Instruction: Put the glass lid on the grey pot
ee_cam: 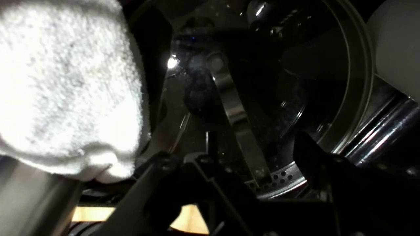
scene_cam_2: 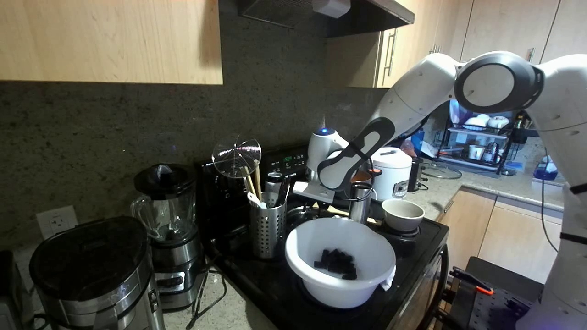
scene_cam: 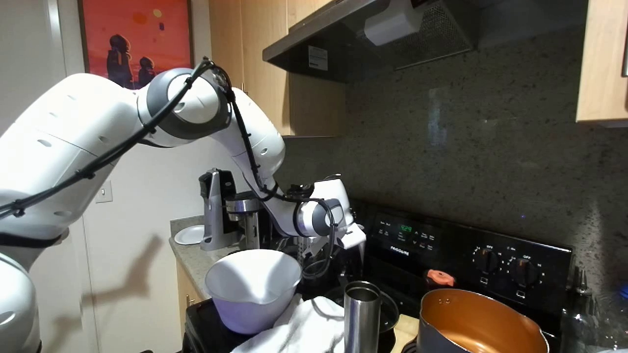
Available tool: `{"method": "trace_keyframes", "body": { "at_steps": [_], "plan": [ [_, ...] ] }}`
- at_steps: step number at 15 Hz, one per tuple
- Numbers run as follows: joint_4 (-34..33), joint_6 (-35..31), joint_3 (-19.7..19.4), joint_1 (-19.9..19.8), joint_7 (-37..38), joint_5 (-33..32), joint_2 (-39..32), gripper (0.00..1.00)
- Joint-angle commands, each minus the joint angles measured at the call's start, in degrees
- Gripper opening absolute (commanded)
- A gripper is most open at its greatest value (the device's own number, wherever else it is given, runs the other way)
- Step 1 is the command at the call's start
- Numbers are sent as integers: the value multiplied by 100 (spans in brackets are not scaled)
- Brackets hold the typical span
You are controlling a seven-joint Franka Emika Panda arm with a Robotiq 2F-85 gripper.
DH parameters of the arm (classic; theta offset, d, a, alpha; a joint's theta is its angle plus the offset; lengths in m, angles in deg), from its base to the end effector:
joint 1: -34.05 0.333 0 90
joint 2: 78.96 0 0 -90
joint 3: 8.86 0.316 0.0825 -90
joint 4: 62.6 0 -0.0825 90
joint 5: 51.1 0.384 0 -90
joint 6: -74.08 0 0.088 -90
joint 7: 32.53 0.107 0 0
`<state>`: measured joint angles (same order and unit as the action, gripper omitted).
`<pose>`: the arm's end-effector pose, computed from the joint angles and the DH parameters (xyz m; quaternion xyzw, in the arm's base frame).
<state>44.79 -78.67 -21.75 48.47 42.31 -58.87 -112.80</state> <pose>0.6573 0.0321 0.2224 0.8400 -0.5236 0.1418 0.0119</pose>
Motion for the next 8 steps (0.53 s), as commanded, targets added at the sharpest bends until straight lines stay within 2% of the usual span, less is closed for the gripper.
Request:
{"method": "trace_keyframes", "body": {
  "at_steps": [1,5,8],
  "plan": [
    [-114,-7,-182,156,273,-157,-86,31],
    [-54,-20,-236,159,265,-159,-152,1],
    [9,-8,-224,142,237,-156,-137,3]
  ]
}}
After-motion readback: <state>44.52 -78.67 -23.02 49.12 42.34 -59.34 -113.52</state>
